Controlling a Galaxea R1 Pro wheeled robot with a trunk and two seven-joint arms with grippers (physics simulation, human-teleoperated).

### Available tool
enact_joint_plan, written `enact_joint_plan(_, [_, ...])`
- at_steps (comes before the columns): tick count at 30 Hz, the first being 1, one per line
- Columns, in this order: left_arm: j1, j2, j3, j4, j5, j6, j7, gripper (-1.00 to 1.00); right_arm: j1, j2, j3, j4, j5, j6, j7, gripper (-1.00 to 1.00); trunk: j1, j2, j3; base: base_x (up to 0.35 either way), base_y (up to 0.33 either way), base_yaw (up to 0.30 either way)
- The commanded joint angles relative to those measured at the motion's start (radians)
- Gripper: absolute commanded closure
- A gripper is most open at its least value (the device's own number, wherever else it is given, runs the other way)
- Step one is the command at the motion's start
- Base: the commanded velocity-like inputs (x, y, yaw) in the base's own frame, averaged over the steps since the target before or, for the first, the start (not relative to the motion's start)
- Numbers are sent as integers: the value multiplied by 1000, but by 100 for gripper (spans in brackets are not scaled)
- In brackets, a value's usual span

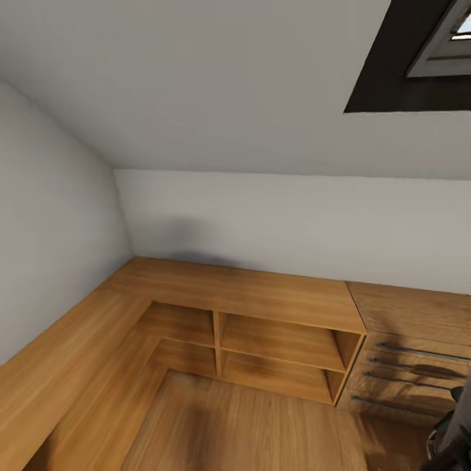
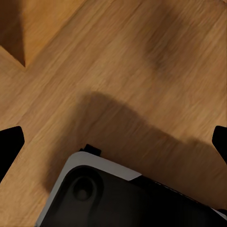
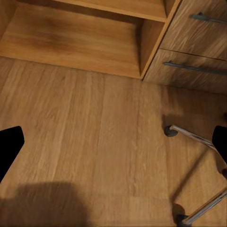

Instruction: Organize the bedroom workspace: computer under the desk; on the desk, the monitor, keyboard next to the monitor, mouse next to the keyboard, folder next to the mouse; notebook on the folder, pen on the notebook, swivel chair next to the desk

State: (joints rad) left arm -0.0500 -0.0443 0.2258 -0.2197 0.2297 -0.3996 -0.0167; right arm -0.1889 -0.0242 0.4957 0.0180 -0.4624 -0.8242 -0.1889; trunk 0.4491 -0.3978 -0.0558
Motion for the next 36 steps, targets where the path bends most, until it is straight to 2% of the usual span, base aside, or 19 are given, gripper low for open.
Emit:
enact_joint_plan(1, [-1,0,0,0,7,-2,-2,-100,-1,0,9,2,-2,-3,-6,-100,1,-2,-3,191,247,-192])
enact_joint_plan(13, [-1,0,0,0,7,-4,-2,-100,-1,0,8,2,-3,-3,-6,-100,1,-2,-18,238,102,-191])
enact_joint_plan(36, [-1,0,0,0,7,-4,-2,-100,-1,0,7,2,-4,-3,-6,-100,1,-2,-47,15,2,-187])
